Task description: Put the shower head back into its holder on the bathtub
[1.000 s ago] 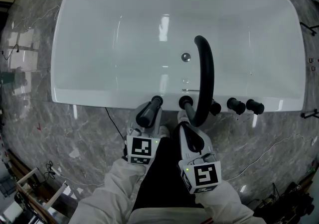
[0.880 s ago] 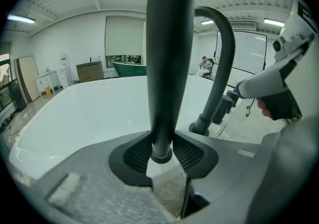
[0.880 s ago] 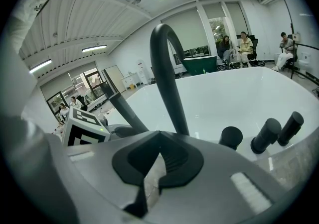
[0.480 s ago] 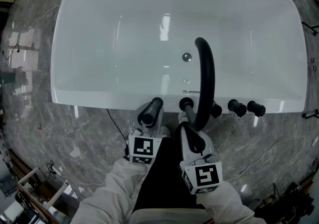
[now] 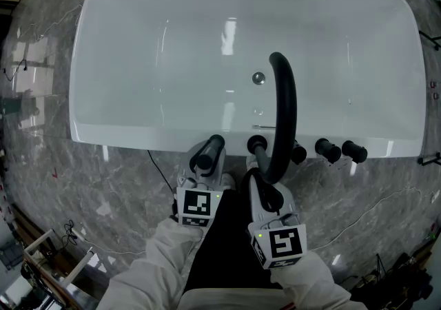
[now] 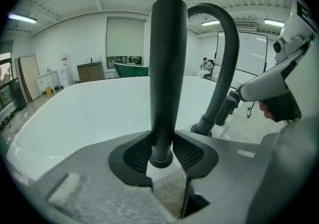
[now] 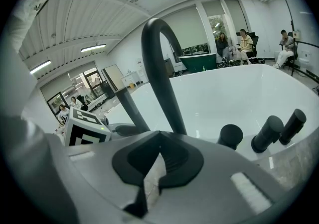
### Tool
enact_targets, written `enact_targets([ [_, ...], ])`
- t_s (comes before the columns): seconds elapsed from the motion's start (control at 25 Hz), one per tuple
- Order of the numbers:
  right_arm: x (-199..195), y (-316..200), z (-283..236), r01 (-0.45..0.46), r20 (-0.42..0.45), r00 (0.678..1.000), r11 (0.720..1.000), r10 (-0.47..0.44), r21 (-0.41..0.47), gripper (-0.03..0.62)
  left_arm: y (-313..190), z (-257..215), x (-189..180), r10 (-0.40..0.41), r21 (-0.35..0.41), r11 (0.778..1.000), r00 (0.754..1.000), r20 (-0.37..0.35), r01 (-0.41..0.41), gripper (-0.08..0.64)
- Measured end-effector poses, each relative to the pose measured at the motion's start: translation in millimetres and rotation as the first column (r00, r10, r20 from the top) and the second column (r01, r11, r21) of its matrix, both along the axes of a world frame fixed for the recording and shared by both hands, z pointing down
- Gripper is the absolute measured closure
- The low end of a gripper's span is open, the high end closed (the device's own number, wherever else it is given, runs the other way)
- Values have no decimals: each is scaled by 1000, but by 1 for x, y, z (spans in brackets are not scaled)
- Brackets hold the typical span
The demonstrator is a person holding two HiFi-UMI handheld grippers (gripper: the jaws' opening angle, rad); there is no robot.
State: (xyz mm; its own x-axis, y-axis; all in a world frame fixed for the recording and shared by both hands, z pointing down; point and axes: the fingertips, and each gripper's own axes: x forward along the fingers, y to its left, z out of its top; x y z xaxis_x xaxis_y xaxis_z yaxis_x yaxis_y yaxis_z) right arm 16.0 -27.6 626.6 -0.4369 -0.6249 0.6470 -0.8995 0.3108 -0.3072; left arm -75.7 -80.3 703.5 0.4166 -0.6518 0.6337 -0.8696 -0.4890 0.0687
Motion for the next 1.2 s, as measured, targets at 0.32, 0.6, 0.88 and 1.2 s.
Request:
enact_targets([
  [0.32, 3, -2, 4, 9, 0, 1000, 1000, -9, -7, 587, -1, 1, 1, -16, 10, 1000, 1000, -9, 16, 419],
  [0.6, 3, -7, 5, 19, -6, 1000, 1000, -19, -4, 586, -1, 2, 2, -24, 17, 1000, 1000, -10, 24, 416],
  [0.88, -3, -3, 2, 31, -11, 999, 1000, -31, 5, 586, 4, 5, 1, -29, -13, 999, 1000, -9, 29, 413],
  [1.2, -12, 5, -10, 42, -19, 999, 999, -42, 31, 586, 23, 4, -12, -37, -34, 999, 999, 11, 37, 416],
])
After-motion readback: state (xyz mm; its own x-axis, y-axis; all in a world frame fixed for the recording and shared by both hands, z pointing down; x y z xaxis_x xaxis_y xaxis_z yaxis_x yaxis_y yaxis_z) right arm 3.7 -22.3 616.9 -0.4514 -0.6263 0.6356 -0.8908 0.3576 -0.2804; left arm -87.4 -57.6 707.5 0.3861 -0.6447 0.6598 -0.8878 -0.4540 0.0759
